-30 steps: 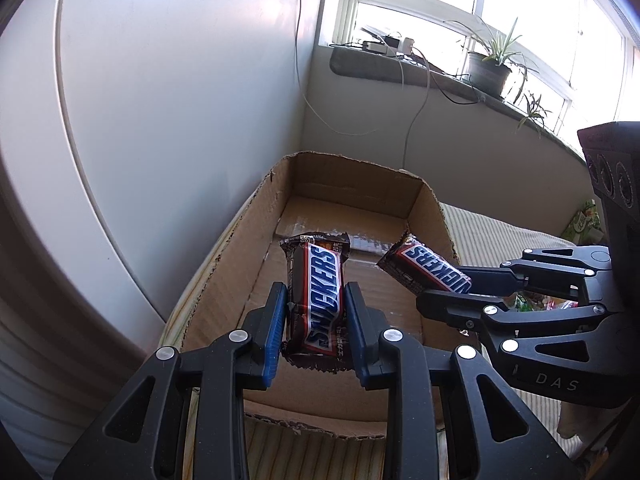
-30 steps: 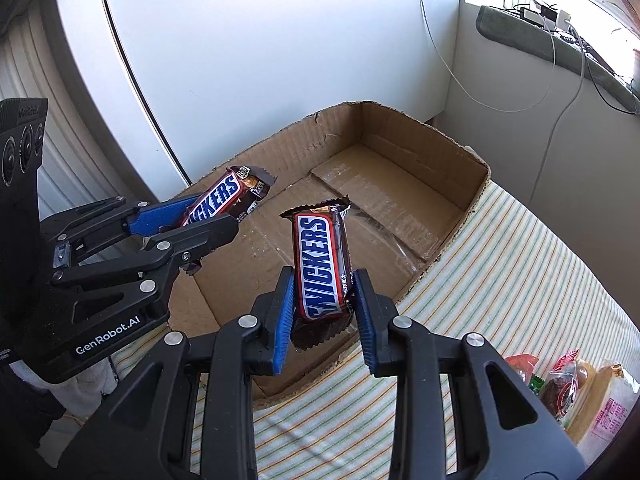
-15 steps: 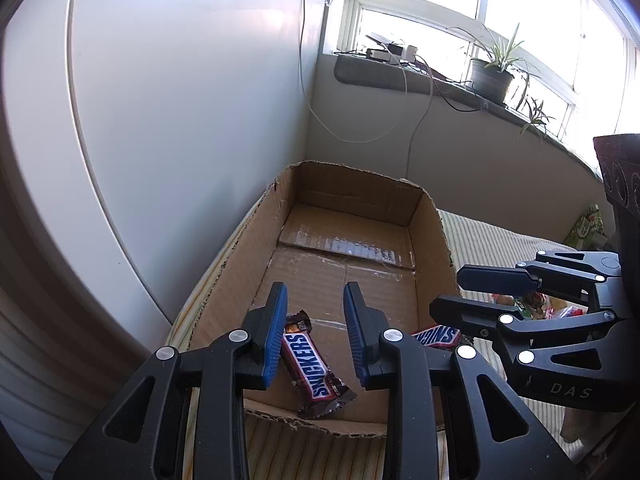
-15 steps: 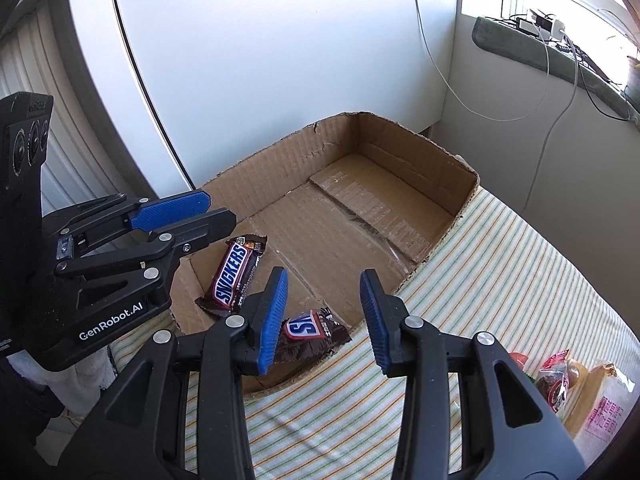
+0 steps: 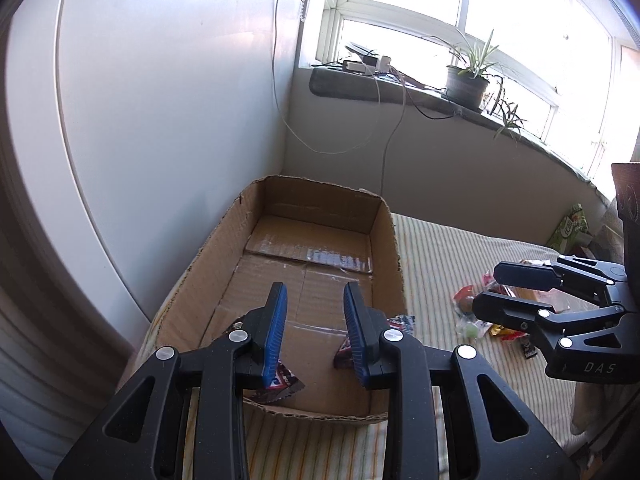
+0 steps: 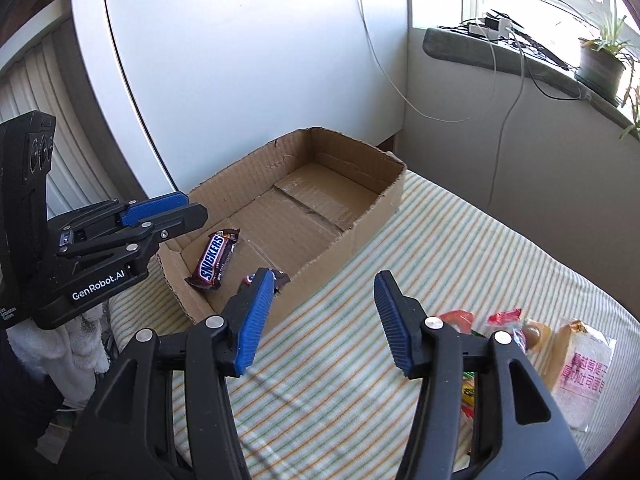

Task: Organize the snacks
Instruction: 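Move both grippers back from the box to the snack pile, then grasp the green wrapped candy with the left gripper while the right gripper grasps the black packet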

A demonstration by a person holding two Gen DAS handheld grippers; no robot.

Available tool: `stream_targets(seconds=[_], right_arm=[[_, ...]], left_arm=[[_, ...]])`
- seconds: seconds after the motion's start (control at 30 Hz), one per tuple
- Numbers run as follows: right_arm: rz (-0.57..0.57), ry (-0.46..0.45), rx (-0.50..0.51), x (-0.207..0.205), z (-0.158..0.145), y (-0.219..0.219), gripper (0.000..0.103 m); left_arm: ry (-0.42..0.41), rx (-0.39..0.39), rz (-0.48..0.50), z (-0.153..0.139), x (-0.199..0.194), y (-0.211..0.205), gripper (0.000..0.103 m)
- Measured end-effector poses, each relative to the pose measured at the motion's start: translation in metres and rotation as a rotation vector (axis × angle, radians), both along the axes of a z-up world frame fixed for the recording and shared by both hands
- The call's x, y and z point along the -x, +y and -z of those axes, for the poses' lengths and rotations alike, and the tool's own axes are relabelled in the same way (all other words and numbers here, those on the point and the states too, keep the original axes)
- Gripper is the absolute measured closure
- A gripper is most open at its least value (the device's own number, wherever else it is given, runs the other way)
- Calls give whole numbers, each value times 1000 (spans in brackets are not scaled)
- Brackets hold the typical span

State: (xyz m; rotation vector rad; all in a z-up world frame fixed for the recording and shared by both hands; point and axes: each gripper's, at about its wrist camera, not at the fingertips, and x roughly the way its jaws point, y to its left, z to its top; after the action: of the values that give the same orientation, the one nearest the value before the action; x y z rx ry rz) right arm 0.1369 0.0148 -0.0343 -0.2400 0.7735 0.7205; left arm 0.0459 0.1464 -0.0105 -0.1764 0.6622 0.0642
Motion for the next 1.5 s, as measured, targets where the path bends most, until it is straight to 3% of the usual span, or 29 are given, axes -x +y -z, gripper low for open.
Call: stream_targets(seconds=[0.3,0.67,1.03,1.4,1.5], right_arm=[[156,-7,-3,10,3,-84,45],[288,51,47,13,35,-159,45],[299,126,58,11,72,-172,45],[286,146,84,-5,89,-157,45],[289,151,96,-9,93,-152,52]], left_arm=[[0,22,107,0,-1,-46,75],[64,59,223,22,-19,-96,75],[148,91,293,52,-39,-124,75],[195,82,311,71,-64,-136,75],[202,66,311,76,-69,-140,75]])
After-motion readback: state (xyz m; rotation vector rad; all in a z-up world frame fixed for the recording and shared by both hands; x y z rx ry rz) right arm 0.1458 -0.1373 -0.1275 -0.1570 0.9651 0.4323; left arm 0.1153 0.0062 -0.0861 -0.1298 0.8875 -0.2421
